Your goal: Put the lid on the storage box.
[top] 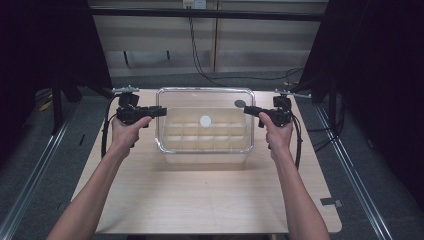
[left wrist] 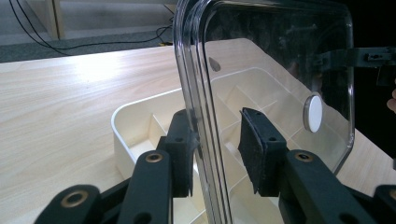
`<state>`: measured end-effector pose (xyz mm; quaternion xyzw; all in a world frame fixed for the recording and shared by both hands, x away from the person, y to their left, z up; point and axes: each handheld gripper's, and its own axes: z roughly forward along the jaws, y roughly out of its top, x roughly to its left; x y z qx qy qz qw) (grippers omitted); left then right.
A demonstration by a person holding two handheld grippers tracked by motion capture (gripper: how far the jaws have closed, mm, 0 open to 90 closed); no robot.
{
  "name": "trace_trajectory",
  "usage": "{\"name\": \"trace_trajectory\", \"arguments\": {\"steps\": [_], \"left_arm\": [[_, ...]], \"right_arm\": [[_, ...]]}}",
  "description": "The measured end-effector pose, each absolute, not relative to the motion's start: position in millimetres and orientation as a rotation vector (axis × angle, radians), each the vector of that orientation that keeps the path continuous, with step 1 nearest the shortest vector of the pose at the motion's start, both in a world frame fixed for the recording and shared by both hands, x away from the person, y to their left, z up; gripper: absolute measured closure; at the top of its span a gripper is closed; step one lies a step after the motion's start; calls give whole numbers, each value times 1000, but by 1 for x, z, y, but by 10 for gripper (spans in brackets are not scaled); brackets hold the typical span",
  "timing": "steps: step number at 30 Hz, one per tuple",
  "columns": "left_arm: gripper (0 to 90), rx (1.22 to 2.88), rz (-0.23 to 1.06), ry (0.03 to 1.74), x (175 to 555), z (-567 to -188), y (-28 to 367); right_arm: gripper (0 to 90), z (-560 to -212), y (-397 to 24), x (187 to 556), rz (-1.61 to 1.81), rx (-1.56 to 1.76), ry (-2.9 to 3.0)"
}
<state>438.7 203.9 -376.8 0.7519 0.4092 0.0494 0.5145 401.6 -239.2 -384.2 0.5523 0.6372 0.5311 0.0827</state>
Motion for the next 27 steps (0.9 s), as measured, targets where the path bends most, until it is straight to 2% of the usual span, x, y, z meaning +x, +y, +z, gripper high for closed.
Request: {"name": "trace_trajectory", "arguments": {"steps": [27], "left_arm": [[610,1856,67,1073,468,-401,201]], "right_arm": [[579,-405,-235,432,1463,1756,1963]]}}
